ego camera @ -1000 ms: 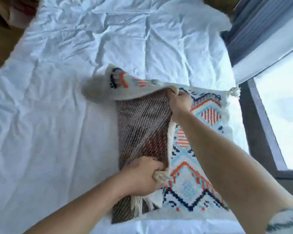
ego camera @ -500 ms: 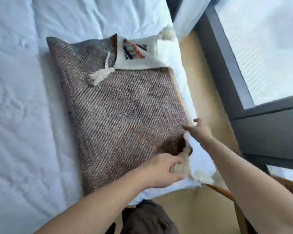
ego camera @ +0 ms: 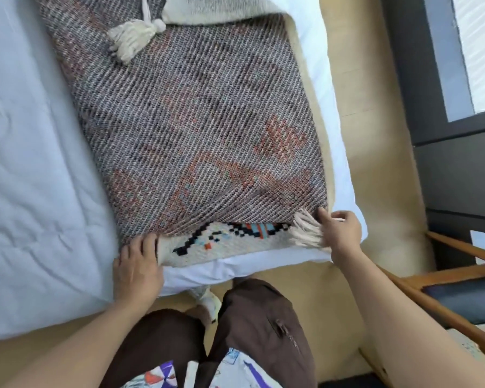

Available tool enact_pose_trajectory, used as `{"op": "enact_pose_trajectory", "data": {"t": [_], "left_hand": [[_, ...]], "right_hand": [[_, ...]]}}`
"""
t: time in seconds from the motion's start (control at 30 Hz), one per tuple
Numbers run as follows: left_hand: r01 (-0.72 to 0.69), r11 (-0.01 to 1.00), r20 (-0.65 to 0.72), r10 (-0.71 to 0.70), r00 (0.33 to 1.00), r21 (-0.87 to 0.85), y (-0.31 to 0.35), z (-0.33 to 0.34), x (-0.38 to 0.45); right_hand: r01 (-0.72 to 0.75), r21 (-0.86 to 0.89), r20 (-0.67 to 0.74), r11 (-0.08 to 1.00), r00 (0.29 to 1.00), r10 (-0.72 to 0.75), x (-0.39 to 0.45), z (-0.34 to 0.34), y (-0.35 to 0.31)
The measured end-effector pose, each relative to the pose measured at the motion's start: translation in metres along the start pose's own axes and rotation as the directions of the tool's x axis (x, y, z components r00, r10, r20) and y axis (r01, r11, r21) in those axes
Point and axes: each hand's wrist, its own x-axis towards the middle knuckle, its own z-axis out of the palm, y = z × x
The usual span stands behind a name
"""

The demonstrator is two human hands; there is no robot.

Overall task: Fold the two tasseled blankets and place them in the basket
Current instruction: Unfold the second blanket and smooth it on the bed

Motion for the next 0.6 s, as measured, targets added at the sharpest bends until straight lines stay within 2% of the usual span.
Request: {"op": "enact_pose_trajectory", "data": {"t": [0.1, 0.17, 0.23, 0.3, 0.47, 0.53, 0.6], "left_hand": [[0.038, 0.996, -0.017, -0.040, 0.999, -0.085, -0.015, 0.000, -0.003], [0.078, 0.967, -0.086, -0.102, 0.991, -0.242, -0.023, -0.002, -0.007], [0.143, 0.901, -0.163, -0.226, 0.960, -0.409, -0.033, -0.004, -0.012], [0.196, 0.836, -0.231, -0.354, 0.906, -0.513, -0.043, -0.006, -0.018], [0.301, 0.690, -0.326, -0.622, 0.712, -0.658, -0.083, 0.001, -0.038], [0.303, 0.671, -0.345, -0.653, 0.674, -0.677, -0.099, 0.012, -0.047], [0.339, 0.599, -0.283, -0.708, 0.647, -0.725, -0.108, 0.024, -0.054]], "right_hand": [[0.087, -0.057, 0.034, 0.995, 0.996, -0.085, -0.004, -0.006, 0.002], [0.158, -0.106, 0.065, 0.982, 0.986, -0.152, -0.004, -0.011, 0.007], [0.211, -0.177, 0.099, 0.961, 0.976, -0.196, -0.009, -0.014, 0.013], [0.241, -0.222, 0.120, 0.945, 0.968, -0.219, -0.019, -0.018, 0.018], [0.352, -0.213, 0.180, 0.911, 0.931, -0.318, -0.042, -0.032, 0.030], [0.390, -0.284, 0.132, 0.876, 0.921, -0.368, -0.050, -0.037, 0.039], [0.383, -0.386, 0.080, 0.839, 0.920, -0.384, -0.056, -0.038, 0.051]]}}
